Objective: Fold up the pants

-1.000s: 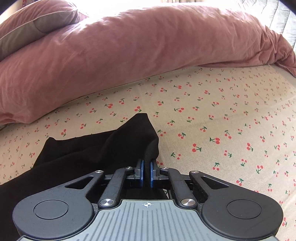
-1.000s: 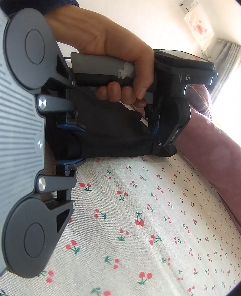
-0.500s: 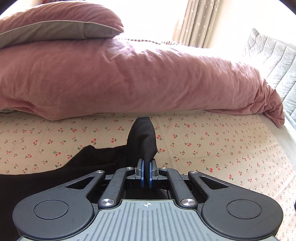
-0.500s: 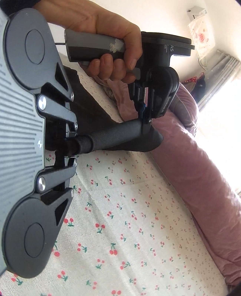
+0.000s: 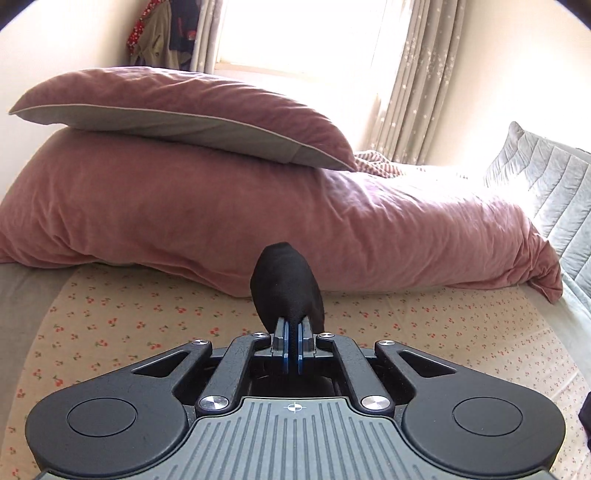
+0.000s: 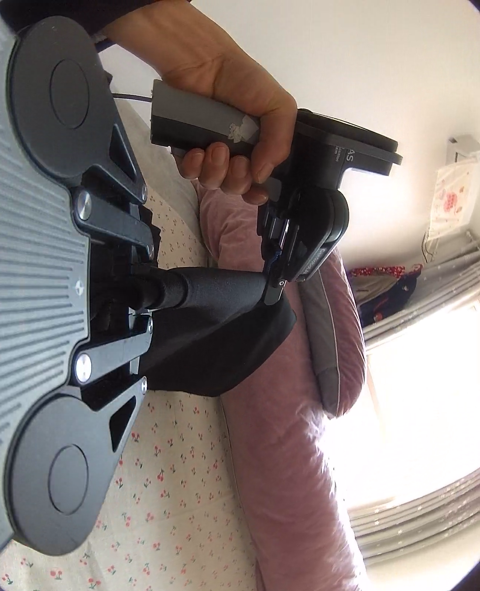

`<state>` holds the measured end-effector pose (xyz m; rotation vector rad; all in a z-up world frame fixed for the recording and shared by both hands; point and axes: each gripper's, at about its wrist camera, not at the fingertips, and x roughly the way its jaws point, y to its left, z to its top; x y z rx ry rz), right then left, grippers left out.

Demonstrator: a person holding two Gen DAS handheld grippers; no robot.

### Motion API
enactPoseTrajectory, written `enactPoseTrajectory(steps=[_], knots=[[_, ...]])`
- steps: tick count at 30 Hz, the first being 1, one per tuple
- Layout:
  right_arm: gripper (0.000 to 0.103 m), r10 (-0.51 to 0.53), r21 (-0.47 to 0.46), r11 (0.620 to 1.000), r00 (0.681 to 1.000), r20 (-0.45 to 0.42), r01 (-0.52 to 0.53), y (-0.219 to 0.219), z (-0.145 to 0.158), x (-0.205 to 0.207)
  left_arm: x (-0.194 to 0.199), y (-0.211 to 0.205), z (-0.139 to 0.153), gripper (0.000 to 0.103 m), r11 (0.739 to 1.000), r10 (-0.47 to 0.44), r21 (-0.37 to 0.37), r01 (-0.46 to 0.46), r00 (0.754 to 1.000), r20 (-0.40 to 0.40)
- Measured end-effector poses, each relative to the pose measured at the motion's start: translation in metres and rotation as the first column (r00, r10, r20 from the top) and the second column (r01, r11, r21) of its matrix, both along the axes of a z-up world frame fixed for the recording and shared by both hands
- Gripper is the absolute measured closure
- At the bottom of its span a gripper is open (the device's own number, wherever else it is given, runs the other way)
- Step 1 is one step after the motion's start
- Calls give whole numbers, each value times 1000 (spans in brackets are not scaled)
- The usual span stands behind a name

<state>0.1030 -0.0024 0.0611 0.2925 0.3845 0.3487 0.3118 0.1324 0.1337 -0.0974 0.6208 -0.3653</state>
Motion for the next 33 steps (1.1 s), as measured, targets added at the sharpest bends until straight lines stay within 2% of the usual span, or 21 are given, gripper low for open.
enactPoseTrajectory(steps=[3, 7, 9, 11, 14, 16, 18, 19, 20, 21, 22, 23, 24, 26, 28, 29, 30, 31, 32, 33], knots=[[102, 87, -47, 995, 996, -9, -87, 44, -6, 13, 6, 53, -19, 100, 997, 73, -9, -73, 997, -29], [102, 182, -84, 978, 980, -79, -189, 100, -29, 37, 23, 107, -68, 100, 981, 188, 69, -181, 976, -113], [102, 223, -103, 966, 967, -125, -236, 125, -45, 49, 27, 127, -85, 100, 975, 217, 72, -208, 967, -133], [102, 250, -109, 957, 956, -154, -268, 146, -58, 56, 30, 138, -94, 100, 974, 222, 68, -214, 967, -128], [102, 249, -100, 957, 950, -186, -271, 167, -69, 64, 33, 146, -110, 99, 965, 235, 152, -215, 963, -130], [101, 256, -76, 957, 939, -229, -279, 177, -77, 69, 38, 148, -125, 95, 954, 253, 201, -221, 956, -150], [95, 262, -58, 957, 931, -256, -285, 184, -87, 75, 38, 151, -135, 89, 955, 256, 201, -219, 949, -186], [91, 267, -44, 957, 930, -252, -287, 182, -89, 76, 38, 153, -136, 86, 956, 259, 192, -221, 944, -202], [76, 284, -22, 954, 925, -251, -299, 178, -88, 76, 34, 158, -134, 75, 956, 268, 176, -233, 939, -214], [54, 315, 8, 946, 913, -259, -324, 171, -85, 75, 31, 164, -130, 58, 955, 283, 155, -252, 932, -226], [49, 345, 36, 937, 900, -264, -349, 161, -82, 71, 26, 169, -126, 49, 952, 300, 131, -276, 925, -234], [48, 363, 65, 931, 897, -251, -359, 148, -77, 65, 22, 174, -121, 39, 948, 316, 106, -299, 918, -239], [46, 370, 101, 929, 902, -223, -357, 130, -71, 57, 15, 177, -114, 38, 948, 319, 66, -313, 917, -240], [41, 370, 197, 922, 911, -183, -335, 89, -61, 49, 4, 175, -105, 34, 959, 279, 16, -284, 929, -242], [39, 353, 327, 902, 919, -178, -283, 46, -59, 49, -7, 162, -103, 24, 969, 247, 50, -242, 946, -210], [39, 322, 351, 905, 926, -195, -241, 28, -60, 55, -8, 153, -106, 17, 972, 225, 111, -206, 956, -191], [40, 277, 342, 920, 936, -216, -193, 14, -62, 59, -5, 147, -114, 17, 965, 223, 182, -188, 956, -192], [41, 195, 299, 948, 945, -264, -112, -2, -67, 71, 0, 144, -122, 17, 950, 254, 238, -202, 944, -212], [42, 117, 240, 970, 944, -309, -41, -13, -71, 78, 4, 146, -129, 17, 940, 287, 256, -226, 928, -236], [42, 48, 182, 983, 938, -345, 17, -23, -77, 86, 9, 153, -136, 17, 941, 309, 224, -252, 910, -275]])
